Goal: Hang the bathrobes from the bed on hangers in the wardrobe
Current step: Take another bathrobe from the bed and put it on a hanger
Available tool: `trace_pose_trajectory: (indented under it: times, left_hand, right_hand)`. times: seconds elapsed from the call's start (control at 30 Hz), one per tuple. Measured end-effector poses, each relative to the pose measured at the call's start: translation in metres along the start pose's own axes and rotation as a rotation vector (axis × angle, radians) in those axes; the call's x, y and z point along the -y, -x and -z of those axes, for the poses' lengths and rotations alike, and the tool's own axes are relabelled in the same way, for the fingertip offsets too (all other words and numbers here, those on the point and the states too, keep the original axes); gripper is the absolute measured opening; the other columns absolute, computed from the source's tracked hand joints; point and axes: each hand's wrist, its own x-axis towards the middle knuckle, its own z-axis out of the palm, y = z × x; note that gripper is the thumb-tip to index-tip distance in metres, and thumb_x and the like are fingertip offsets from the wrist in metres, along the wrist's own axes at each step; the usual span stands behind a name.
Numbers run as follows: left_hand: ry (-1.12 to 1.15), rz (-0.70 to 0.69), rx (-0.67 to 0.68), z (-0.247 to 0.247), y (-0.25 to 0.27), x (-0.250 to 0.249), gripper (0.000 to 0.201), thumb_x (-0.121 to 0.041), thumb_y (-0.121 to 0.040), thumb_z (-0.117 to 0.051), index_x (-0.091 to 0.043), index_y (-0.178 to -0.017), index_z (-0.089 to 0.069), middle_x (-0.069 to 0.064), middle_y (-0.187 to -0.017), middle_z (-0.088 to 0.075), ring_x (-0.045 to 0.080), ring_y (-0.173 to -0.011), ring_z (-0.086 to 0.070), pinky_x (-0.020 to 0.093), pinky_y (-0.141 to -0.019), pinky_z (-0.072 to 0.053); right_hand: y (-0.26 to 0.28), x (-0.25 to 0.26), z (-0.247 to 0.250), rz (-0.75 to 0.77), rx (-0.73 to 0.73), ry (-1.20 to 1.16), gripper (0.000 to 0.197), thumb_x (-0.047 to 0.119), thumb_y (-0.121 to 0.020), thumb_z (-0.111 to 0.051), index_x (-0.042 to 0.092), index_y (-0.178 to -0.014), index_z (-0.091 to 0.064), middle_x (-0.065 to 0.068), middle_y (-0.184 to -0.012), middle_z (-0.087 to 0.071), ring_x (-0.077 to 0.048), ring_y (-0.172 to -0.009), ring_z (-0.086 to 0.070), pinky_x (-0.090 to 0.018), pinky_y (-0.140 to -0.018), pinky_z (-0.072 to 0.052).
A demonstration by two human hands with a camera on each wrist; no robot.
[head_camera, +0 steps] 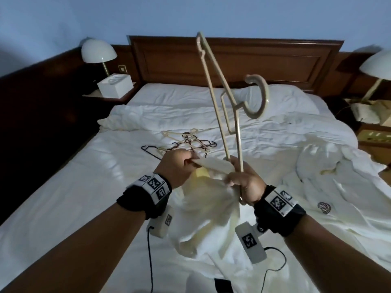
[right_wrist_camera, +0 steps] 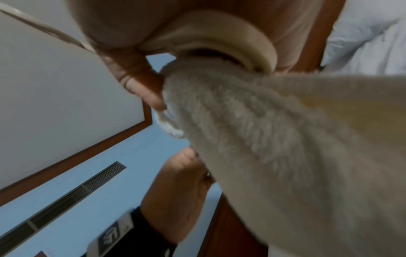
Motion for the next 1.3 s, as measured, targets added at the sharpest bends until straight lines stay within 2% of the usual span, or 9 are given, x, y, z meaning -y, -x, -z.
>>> trace_pose_trajectory:
  times: [0.2,0.3,0.4,0.53,0.7,0.9,1.07,1.2,1.3]
  left_hand:
    - [0.459,0.191,0.142,-0.003,-0.002,0.003,0.01,-0.029,-0.089,-0.058,-0.038,-0.095,-0.059,-0.023,-0.096,-0.059,-0.002,-0.093,-0.057,0.026,-0.095,-0.044]
    - [0.465,0.205,0.139,-0.007,-0.003,0.005,0.019,-0.041,-0.083,-0.056,-0.027,-0.095,-0.062,-0.005,-0.092,-0.068,0.018,-0.09,-0.064,0.04,-0.09,-0.049]
    - [0.484,0.118,0.094,-0.009,-0.003,0.008,0.011,-0.033,-0.081,-0.052,-0.027,-0.091,-0.054,-0.001,-0.071,-0.053,0.019,-0.065,-0.048,0.033,-0.066,-0.041]
    - [0.31,-0.086,0.112,-0.006,-0.001,0.009,0.021,-0.011,-0.08,-0.037,-0.027,-0.082,-0.051,-0.012,-0.074,-0.051,0.013,-0.072,-0.048,0.029,-0.072,-0.04]
    - [0.11,-0.256,0.181,0.014,0.002,-0.018,0.018,-0.04,-0.083,-0.066,-0.029,-0.096,-0.061,-0.019,-0.088,-0.063,0.002,-0.078,-0.058,0.024,-0.076,-0.046]
    - [-0.18,-0.347,-0.238,0.143,-0.083,-0.111,0.042,-0.05,-0.072,-0.078,-0.034,-0.109,-0.068,-0.015,-0.114,-0.068,0.005,-0.107,-0.061,0.022,-0.095,-0.045]
    - [-0.375,-0.362,-0.394,0.178,-0.098,-0.143,0.021,-0.043,-0.087,-0.062,-0.029,-0.099,-0.071,-0.003,-0.094,-0.072,0.021,-0.084,-0.064,0.032,-0.075,-0.052]
    - [-0.072,-0.062,-0.236,0.143,-0.101,-0.09,0.02,-0.025,-0.085,-0.062,-0.009,-0.074,-0.064,0.003,-0.067,-0.058,0.019,-0.06,-0.05,0.029,-0.056,-0.04]
    - [0.272,0.379,-0.084,0.096,-0.094,-0.028,0.019,-0.022,-0.085,-0.062,-0.013,-0.069,-0.061,0.004,-0.075,-0.058,0.021,-0.07,-0.053,0.036,-0.073,-0.051]
  right_hand:
    - [-0.015,0.008,0.034,-0.118,-0.125,0.002,0.029,0.017,-0.041,-0.063,0.013,-0.066,-0.05,-0.005,-0.058,-0.043,-0.02,-0.052,-0.04,-0.026,-0.047,-0.031]
    - [-0.018,0.002,0.039,-0.147,-0.165,0.022,0.019,0.009,-0.049,-0.058,0.011,-0.062,-0.044,-0.002,-0.052,-0.041,-0.016,-0.048,-0.037,-0.023,-0.041,-0.031]
    - [-0.019,-0.005,0.034,-0.181,-0.142,0.044,0.015,0.007,-0.052,-0.056,0.012,-0.063,-0.046,-0.003,-0.055,-0.043,-0.014,-0.048,-0.041,-0.024,-0.045,-0.032]
    - [-0.024,-0.011,0.026,-0.235,-0.125,-0.076,0.018,0.008,-0.053,-0.056,0.014,-0.066,-0.044,-0.007,-0.062,-0.039,-0.021,-0.052,-0.038,-0.025,-0.044,-0.031]
    - [-0.037,0.025,0.009,-0.188,-0.119,-0.136,0.013,0.01,-0.061,-0.055,0.015,-0.068,-0.044,-0.006,-0.063,-0.038,-0.016,-0.049,-0.038,-0.022,-0.042,-0.032]
    - [-0.088,0.205,-0.001,0.13,-0.141,0.011,0.01,0.015,-0.066,-0.055,0.018,-0.057,-0.059,-0.011,-0.069,-0.053,-0.026,-0.057,-0.048,-0.028,-0.052,-0.036]
    - [-0.1,0.242,-0.006,0.117,0.019,0.075,0.021,0.016,-0.069,-0.057,0.003,-0.079,-0.071,-0.018,-0.079,-0.063,-0.032,-0.07,-0.058,-0.038,-0.066,-0.045]
    - [-0.107,0.187,0.018,0.106,-0.253,0.422,0.04,0.04,-0.07,-0.078,0.008,-0.078,-0.055,-0.012,-0.069,-0.058,-0.025,-0.06,-0.058,-0.038,-0.057,-0.048]
    - [-0.085,0.125,0.031,0.01,-0.289,0.534,0.066,0.069,-0.058,-0.078,0.014,-0.067,-0.042,-0.008,-0.053,-0.046,-0.022,-0.039,-0.043,-0.031,-0.043,-0.039]
